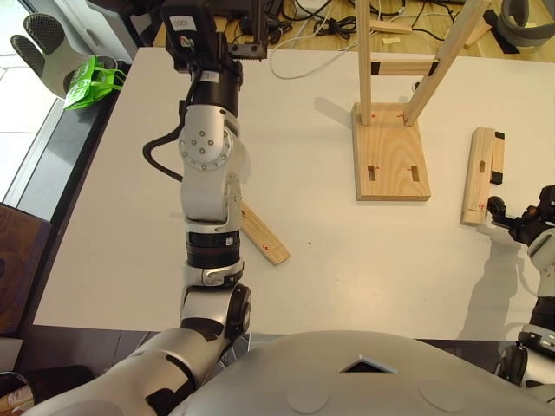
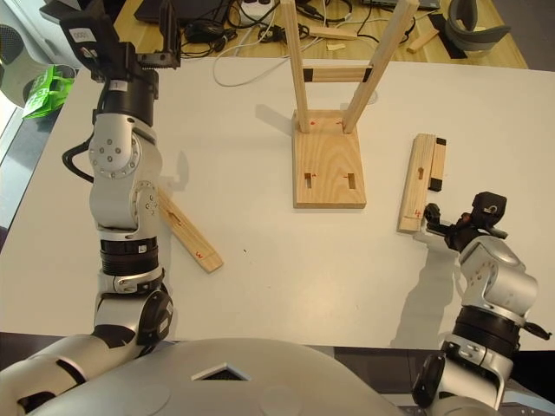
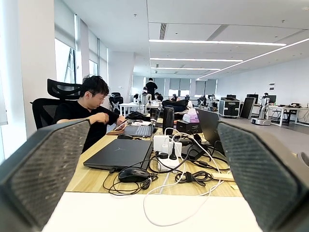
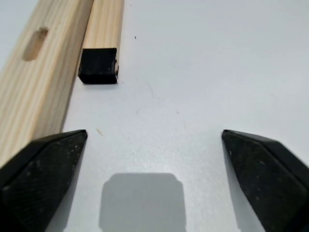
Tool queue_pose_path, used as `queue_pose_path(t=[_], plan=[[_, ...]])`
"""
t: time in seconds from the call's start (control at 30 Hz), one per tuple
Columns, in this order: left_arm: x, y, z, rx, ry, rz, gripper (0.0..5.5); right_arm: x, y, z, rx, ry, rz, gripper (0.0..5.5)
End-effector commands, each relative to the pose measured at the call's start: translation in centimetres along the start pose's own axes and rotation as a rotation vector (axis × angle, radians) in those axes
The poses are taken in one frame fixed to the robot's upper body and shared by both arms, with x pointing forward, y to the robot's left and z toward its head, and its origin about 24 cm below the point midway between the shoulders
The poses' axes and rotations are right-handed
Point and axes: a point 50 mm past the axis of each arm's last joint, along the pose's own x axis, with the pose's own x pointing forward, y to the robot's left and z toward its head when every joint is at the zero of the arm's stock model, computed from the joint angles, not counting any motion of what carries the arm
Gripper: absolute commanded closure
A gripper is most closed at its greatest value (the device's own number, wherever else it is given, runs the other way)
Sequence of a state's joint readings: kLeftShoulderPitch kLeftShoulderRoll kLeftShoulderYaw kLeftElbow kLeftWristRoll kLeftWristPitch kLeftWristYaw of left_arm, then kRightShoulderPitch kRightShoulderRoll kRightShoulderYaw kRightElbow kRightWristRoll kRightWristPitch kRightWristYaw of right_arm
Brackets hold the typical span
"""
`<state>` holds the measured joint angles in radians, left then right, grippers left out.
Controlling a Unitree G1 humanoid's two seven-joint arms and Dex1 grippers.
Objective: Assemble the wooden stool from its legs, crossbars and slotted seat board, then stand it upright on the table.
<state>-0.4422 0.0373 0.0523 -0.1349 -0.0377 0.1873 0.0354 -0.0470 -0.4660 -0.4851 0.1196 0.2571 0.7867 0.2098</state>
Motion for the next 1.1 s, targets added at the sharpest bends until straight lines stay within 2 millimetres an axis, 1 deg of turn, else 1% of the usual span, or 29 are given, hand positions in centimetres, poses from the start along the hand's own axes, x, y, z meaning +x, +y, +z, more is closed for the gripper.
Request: queue_pose_path(t=[0.03,0.23,0.3,0.4,0.5,0.57,0.6,0.63,0.83,0.93,0.97,1.07,1.1], plan=[[0.4,-0.2,0.2,0.007,0.007,-0.012,0.65,1.4,0.6,0.4,0.007,0.031,0.002,0.31],[0.6,-0.3,0.3,0.007,0.007,-0.020,0.65,4.0,0.9,1.2,0.014,0.057,-0.015,0.31],[0.7,-0.3,0.3,0.007,0.007,-0.023,0.65,4.9,1.4,1.3,0.012,0.077,0.000,0.31],[0.8,-0.4,0.3,0.007,0.007,-0.026,0.65,5.5,2.6,1.4,0.014,0.109,0.058,0.31],[0.7,-0.4,0.3,0.008,0.008,-0.025,0.65,5.7,3.4,1.3,0.042,0.150,0.092,0.74],[0.7,-0.4,0.3,0.008,0.008,-0.025,0.65,5.7,4.2,1.1,0.021,0.166,0.135,1.03],[0.7,-0.4,0.3,0.007,0.008,-0.025,0.65,5.6,4.4,1.1,0.017,0.175,0.144,1.27],[0.7,-0.4,0.3,0.008,0.008,-0.025,0.65,5.6,4.6,1.0,0.025,0.188,0.142,1.39],[0.7,-0.4,0.2,0.011,0.007,-0.022,0.65,5.5,4.4,0.2,0.135,0.257,0.042,2.48],[0.7,-0.3,0.2,0.010,0.008,-0.021,0.65,5.3,4.6,-0.4,0.171,0.262,0.033,2.99],[0.8,-0.3,0.2,0.009,0.007,-0.020,0.65,5.2,4.8,-0.6,0.179,0.265,0.028,3.09],[0.9,-0.2,0.4,0.009,0.002,-0.018,0.65,5.0,4.9,-1.1,0.198,0.272,0.010,3.67],[1.0,-0.2,0.4,0.010,0.000,-0.018,0.65,4.9,4.9,-1.2,0.204,0.272,0.001,3.74]])
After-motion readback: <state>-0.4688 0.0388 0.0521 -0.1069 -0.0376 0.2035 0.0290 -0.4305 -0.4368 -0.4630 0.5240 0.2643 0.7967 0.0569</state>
